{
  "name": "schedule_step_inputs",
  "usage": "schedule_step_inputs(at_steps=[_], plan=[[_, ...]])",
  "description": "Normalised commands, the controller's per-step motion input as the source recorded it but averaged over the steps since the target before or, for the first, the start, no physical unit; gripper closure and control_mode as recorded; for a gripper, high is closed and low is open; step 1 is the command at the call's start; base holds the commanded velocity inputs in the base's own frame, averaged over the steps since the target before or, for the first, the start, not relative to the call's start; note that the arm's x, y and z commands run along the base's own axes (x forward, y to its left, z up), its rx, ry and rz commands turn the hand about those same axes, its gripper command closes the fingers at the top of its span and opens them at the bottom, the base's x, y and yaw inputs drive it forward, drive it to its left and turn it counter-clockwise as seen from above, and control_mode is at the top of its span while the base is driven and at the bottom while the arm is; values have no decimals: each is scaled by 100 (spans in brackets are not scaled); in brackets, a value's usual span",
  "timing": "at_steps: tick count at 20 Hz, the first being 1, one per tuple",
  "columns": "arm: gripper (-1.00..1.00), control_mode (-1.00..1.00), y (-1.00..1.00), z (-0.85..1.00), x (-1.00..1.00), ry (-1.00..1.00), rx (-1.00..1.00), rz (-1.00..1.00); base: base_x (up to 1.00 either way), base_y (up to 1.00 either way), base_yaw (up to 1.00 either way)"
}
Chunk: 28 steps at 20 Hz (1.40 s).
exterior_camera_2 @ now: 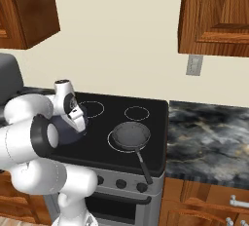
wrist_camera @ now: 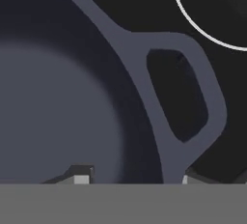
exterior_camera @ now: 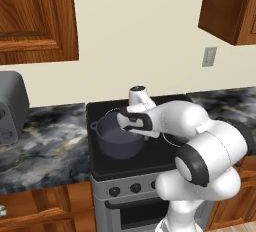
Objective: Move the pot and pan from the stove into the sink.
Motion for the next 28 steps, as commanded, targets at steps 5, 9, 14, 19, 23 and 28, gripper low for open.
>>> schedule_step_inputs(at_steps=[5, 9, 14, 19, 23, 28], plan=[[100, -100, 0, 42, 0, 0, 9, -2, 0, 0, 0], [100, -100, -2, 70, -1, 0, 11, 0, 0, 0, 0], [100, -100, -9, 82, -13, 3, 10, 0, 0, 0, 0], [100, -100, -14, 80, -26, 5, 9, 0, 0, 0, 0], [100, -100, -20, 62, -47, 3, 6, 3, 0, 0, 0], [100, -100, -16, 50, -60, 0, 6, 9, 0, 0, 0]])
